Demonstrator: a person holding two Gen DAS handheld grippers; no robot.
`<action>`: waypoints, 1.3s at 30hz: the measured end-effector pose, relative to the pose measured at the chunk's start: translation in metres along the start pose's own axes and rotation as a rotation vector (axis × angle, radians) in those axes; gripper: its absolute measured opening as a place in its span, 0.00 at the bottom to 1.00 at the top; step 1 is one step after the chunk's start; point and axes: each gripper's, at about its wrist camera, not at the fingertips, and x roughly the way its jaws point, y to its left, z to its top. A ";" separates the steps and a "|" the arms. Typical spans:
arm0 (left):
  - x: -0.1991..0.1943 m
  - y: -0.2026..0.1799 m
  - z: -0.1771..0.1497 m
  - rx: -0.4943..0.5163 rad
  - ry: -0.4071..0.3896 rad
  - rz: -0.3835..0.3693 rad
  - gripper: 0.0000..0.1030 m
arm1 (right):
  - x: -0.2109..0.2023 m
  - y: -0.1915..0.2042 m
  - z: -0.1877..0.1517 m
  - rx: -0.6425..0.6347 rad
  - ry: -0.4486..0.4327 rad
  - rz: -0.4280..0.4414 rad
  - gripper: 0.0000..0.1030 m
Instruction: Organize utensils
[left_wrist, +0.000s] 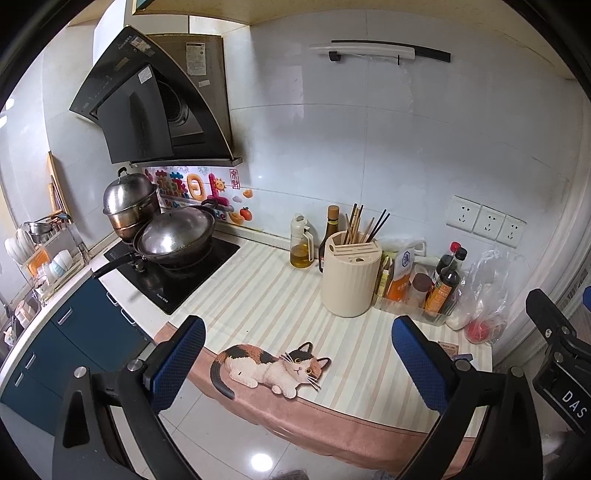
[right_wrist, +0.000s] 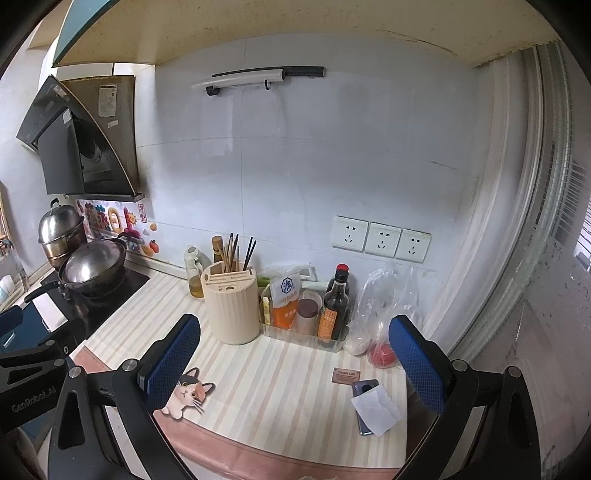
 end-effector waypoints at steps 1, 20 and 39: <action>0.000 0.000 0.000 0.000 0.000 -0.001 1.00 | 0.001 0.000 0.000 -0.001 0.000 -0.001 1.00; -0.004 -0.001 0.007 -0.005 -0.020 0.003 1.00 | 0.002 0.002 -0.002 -0.004 0.002 0.010 1.00; -0.008 -0.004 0.008 -0.004 -0.029 0.010 1.00 | -0.001 -0.001 -0.001 -0.010 0.008 0.030 1.00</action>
